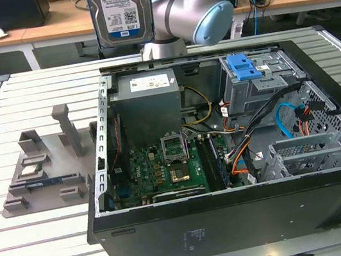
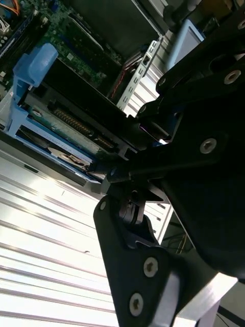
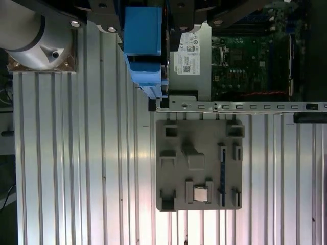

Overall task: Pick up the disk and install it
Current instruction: 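Pick up the disk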

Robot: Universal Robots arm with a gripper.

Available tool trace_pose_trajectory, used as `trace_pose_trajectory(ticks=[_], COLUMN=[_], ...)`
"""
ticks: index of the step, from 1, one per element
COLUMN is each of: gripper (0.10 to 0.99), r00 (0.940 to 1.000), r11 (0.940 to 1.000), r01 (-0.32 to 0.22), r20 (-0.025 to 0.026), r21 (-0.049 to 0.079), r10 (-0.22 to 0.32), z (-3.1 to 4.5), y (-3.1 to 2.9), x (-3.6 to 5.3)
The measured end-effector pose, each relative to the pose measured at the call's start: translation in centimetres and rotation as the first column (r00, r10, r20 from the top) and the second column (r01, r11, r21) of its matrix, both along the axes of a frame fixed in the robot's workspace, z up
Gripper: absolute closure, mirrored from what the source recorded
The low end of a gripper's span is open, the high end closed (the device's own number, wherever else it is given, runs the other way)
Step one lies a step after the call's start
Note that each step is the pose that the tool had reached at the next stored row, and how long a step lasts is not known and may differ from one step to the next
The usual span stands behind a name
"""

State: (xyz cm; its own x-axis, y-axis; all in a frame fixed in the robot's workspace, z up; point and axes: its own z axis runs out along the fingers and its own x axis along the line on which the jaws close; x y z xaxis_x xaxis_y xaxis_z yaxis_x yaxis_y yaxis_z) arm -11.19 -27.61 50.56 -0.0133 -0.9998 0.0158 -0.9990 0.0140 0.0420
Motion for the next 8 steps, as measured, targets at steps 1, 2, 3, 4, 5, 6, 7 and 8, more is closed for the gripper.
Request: trace_pose_trajectory(ticks=[1,2,3,4,5,6,7,8], gripper=[0.718,0.718,0.718,0.718,0.718,0.718,0.718,0.718], r00=[1.0000,1.0000,1.0000,1.0000,1.0000,1.0000,1.0000,1.0000], r11=[1.0000,1.0000,1.0000,1.0000,1.0000,1.0000,1.0000,1.0000], r01=[0.000,0.000,0.000,0.000,0.000,0.000,0.000,0.000], r20=[0.0000,0.0000,0.0000,-0.0001,0.0000,0.0000,0.0000,0.0000], r21=[0.000,0.000,0.000,0.000,0.000,0.000,0.000,0.000], r10=[0.000,0.000,0.000,0.000,0.000,0.000,0.000,0.000], z=[0.00,0.00,0.00,0.00,0.00,0.00,0.00,0.00], y=[0.00,0.00,0.00,0.00,0.00,0.00,0.00,0.00], x=[0.40,0.61,0.84,1.06,1.28,1.69,2.01,2.23])
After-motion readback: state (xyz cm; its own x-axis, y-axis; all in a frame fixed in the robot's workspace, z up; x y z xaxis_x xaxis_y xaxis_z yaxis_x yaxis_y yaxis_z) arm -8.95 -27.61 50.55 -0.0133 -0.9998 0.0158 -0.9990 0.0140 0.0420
